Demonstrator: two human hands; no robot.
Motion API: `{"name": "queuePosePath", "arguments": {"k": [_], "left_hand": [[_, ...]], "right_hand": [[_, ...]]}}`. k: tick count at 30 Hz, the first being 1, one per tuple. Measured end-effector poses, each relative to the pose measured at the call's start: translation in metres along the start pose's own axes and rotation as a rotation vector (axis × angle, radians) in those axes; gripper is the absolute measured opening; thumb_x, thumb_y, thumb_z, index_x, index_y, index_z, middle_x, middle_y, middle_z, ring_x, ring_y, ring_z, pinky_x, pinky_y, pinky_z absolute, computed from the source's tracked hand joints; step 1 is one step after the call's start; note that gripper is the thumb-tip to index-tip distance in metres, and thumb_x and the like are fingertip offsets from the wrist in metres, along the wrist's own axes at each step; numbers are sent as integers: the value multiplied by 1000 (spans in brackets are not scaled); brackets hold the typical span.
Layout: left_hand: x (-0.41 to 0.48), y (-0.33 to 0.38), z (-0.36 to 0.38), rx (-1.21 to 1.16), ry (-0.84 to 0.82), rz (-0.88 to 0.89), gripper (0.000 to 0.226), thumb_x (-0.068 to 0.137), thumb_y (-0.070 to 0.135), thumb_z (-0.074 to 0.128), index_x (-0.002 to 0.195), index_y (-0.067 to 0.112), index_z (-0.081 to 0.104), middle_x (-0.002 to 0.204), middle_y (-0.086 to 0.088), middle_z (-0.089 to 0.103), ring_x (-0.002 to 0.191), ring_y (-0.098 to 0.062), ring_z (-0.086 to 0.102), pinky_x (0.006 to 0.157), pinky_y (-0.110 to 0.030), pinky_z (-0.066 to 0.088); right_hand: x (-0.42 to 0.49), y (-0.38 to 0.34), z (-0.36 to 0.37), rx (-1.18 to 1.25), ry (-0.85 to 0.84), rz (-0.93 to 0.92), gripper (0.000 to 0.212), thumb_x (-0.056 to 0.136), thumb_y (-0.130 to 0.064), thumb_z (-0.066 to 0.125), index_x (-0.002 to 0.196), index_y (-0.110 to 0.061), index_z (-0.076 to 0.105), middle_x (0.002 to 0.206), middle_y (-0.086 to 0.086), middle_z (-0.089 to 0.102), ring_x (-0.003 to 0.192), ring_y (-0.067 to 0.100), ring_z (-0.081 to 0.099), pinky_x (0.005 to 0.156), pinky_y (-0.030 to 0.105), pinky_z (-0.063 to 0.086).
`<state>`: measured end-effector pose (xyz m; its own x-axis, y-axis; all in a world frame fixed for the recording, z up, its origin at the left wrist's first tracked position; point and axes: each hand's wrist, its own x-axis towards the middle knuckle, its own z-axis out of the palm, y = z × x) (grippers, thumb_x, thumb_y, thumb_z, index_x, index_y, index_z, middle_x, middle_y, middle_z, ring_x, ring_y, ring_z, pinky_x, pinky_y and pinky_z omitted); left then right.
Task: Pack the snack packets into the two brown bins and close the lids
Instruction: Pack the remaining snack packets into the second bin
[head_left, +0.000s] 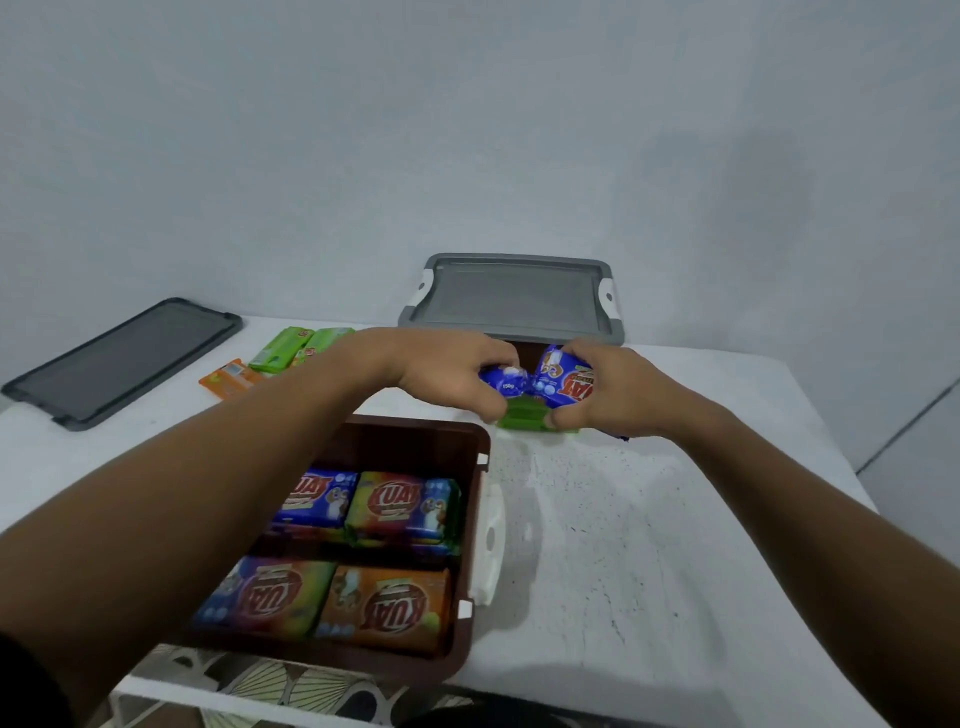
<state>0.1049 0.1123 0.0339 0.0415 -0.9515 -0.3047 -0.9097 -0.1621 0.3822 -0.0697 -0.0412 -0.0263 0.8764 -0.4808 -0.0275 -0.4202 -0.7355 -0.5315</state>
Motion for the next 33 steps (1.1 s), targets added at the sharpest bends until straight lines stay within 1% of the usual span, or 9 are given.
{"name": "queuePosePath", "arguments": {"k": [2, 5, 9, 14, 18, 24, 27, 30, 33], "left_hand": [[-11, -13, -3, 16, 38, 18, 32, 82, 28, 76, 110, 23, 60, 87, 5, 62, 71, -11, 55, 64, -29, 42], [-28, -32, -5, 133, 69, 57, 50, 76, 42, 84, 116, 25, 59, 101, 7, 62, 86, -11, 59, 74, -32, 49], [-54, -52, -5, 232, 100, 92, 69, 69, 58, 85, 124, 26, 57, 112, 7, 58, 97, -13, 56, 84, -33, 49], [-89, -77, 1, 213, 82, 72, 71, 69, 61, 84, 126, 28, 57, 116, 10, 57, 101, -11, 55, 88, -32, 49], [-111, -101, 8, 204, 34, 69, 69, 70, 66, 80, 122, 28, 56, 107, 15, 55, 99, -11, 57, 86, -32, 50], [-133, -124, 29, 172, 34, 64, 49, 75, 64, 78, 106, 34, 56, 97, 15, 56, 90, -8, 59, 78, -29, 51], [-137, -130, 41, 231, 30, 62, 57, 77, 64, 76, 117, 27, 59, 107, 10, 60, 98, -14, 60, 82, -33, 53], [-139, -136, 51, 376, 56, 51, 74, 79, 66, 73, 135, 24, 49, 125, 2, 59, 109, -17, 58, 90, -35, 52], [-140, -136, 59, 445, 83, 38, 77, 76, 68, 73, 131, 25, 41, 124, -2, 61, 104, -19, 59, 87, -38, 53]], "right_hand": [[-2, -16, 2, 5, -3, -32, 68, 71, -48, 84, 127, -28, 51, 107, -10, 64, 88, 8, 65, 75, 26, 59], [-5, -42, 7, -27, -26, -63, 63, 72, -47, 84, 123, -33, 50, 106, -13, 63, 87, 9, 66, 74, 29, 62], [-11, -82, 16, -66, -65, -131, 61, 72, -48, 84, 120, -33, 49, 103, -17, 60, 89, 7, 64, 73, 22, 57], [-13, -120, 36, -69, -135, -164, 62, 69, -50, 85, 119, -30, 54, 104, -15, 65, 89, 4, 66, 75, 24, 58], [-10, -144, 56, -96, -201, -163, 64, 70, -50, 84, 122, -29, 53, 109, -14, 66, 90, 4, 66, 76, 22, 56], [-9, -170, 92, -255, -231, -122, 69, 67, -57, 82, 124, -32, 51, 110, -11, 66, 88, 7, 63, 75, 24, 56], [-9, -175, 107, -325, -237, -117, 70, 68, -59, 80, 125, -33, 50, 110, -11, 64, 87, 6, 58, 68, 22, 48], [-9, -178, 120, -339, -272, -91, 69, 72, -55, 80, 128, -31, 48, 114, -9, 63, 91, 8, 57, 69, 22, 43], [-9, -177, 129, -390, -252, -91, 71, 72, -54, 80, 131, -30, 47, 118, -7, 61, 95, 9, 55, 74, 24, 43]]}}
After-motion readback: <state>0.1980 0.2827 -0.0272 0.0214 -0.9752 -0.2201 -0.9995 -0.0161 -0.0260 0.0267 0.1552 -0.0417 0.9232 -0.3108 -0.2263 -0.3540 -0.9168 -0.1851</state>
